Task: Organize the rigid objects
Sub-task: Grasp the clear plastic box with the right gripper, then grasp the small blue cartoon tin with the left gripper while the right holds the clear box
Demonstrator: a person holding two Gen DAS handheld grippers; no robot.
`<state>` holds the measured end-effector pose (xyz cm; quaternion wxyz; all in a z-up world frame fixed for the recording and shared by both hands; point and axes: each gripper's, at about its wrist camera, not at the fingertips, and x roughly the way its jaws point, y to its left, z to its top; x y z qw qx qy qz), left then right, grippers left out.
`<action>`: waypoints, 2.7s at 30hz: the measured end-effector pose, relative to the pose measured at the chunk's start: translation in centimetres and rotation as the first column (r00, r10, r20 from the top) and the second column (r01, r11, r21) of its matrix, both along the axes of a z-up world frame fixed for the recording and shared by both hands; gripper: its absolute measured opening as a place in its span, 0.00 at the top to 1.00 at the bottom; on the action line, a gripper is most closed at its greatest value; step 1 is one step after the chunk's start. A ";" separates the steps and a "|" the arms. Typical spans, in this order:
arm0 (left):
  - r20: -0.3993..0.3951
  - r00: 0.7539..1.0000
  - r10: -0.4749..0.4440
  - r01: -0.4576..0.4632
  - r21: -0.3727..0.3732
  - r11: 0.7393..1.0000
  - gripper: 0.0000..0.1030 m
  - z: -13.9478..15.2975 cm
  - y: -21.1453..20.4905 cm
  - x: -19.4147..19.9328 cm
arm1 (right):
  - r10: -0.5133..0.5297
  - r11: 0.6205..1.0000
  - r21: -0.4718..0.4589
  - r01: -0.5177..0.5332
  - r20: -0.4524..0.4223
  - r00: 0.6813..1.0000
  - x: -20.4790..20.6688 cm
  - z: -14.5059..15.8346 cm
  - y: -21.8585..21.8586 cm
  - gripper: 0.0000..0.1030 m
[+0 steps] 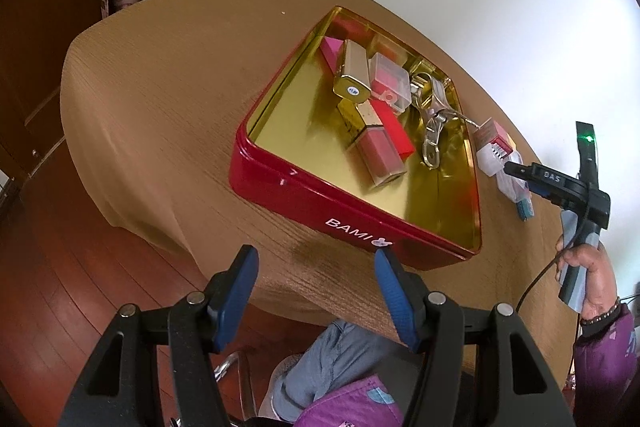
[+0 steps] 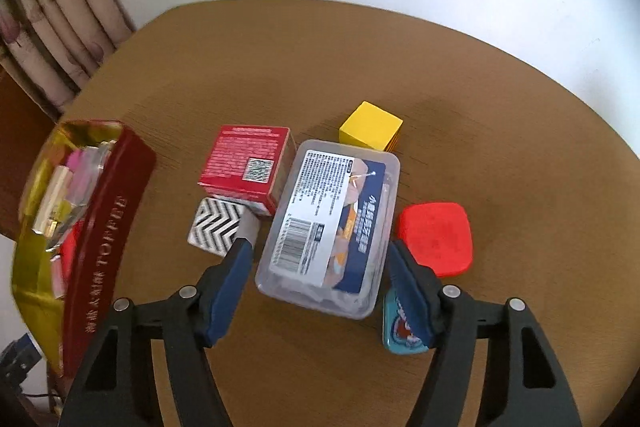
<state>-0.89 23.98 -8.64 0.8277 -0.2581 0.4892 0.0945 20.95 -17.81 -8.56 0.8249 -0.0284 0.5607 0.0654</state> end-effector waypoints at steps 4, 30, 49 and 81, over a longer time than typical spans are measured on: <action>-0.015 1.000 -0.006 0.006 -0.013 1.000 0.40 -0.3 0.2 0.2 | 0.008 1.000 -0.003 -0.008 0.002 1.000 0.5 -0.3 0.2 0.41; 0.109 0.987 -0.121 0.112 0.082 0.990 0.40 3.0 -3.2 -0.5 | -0.155 0.881 0.453 0.138 0.001 0.988 -14.1 6.6 -10.6 0.43; 0.020 0.838 -0.545 0.545 -0.063 0.836 0.34 2.3 -26.3 20.7 | -0.333 0.854 0.456 0.251 0.107 0.937 -16.8 4.9 -23.4 0.43; 0.018 0.871 -0.490 0.490 -0.052 0.870 0.70 3.1 -24.3 17.8 | -0.357 0.785 0.562 0.262 0.064 0.932 -16.3 1.6 -26.0 0.43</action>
